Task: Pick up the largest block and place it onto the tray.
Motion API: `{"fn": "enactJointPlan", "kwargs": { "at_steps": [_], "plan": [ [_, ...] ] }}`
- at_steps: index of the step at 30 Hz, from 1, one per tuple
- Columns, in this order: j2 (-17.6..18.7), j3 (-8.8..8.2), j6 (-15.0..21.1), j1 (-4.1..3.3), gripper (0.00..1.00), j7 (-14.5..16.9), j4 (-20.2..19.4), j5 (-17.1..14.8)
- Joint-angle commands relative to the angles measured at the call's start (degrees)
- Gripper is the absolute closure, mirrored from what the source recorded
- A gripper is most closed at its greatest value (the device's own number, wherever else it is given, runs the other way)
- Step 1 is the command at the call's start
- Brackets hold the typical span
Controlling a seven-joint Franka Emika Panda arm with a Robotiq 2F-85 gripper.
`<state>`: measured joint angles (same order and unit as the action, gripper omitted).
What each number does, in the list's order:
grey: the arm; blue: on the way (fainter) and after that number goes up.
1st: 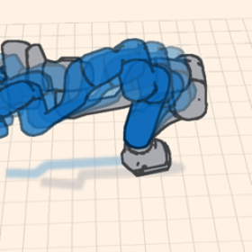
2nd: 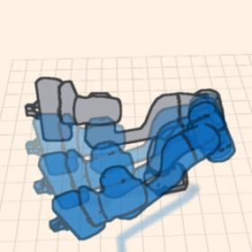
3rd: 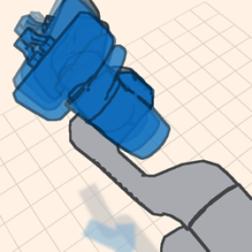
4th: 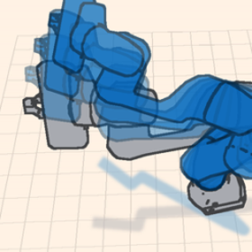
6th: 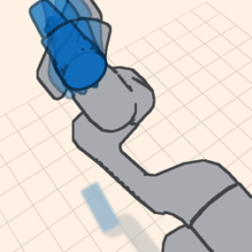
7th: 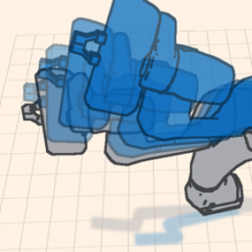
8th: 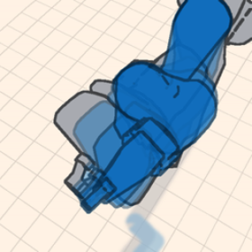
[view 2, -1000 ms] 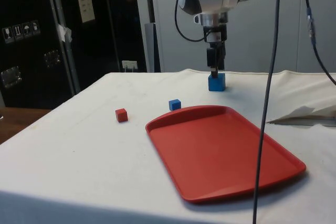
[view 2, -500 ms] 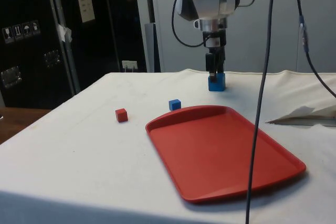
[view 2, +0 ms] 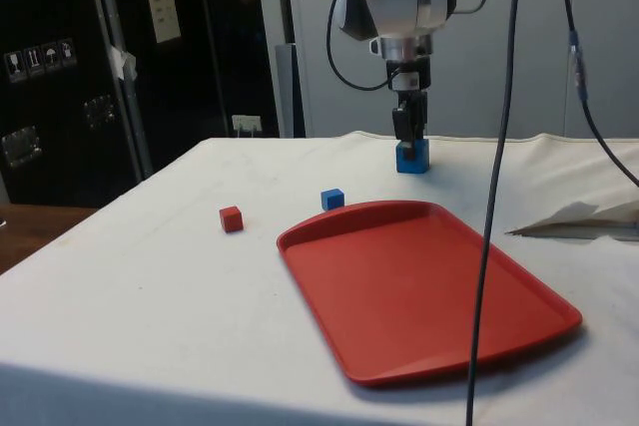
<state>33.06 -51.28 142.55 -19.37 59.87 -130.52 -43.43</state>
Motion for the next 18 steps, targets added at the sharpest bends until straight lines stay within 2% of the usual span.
{"fn": "enactJointPlan", "kwargs": {
  "at_steps": [1,7,8,9,16,17,18],
  "plan": [
    [0.0,0.34,0.2,0.4,1.0,0.4,0.2,-0.5],
    [-0.1,0.23,0.1,0.34,1.0,0.3,0.2,-0.3],
    [0.0,-0.06,0.0,0.0,1.0,0.0,0.0,0.0],
    [-0.1,0.23,0.1,0.34,1.0,0.3,0.2,-0.3],
    [-1.9,-2.01,-0.2,-1.55,1.0,-0.7,-0.3,1.0],
    [-1.6,-1.09,-0.1,-0.69,1.0,-0.1,0.1,0.1],
    [-2.2,-2.23,-0.2,-1.78,1.0,-0.9,-0.3,1.1]
  ]
}}
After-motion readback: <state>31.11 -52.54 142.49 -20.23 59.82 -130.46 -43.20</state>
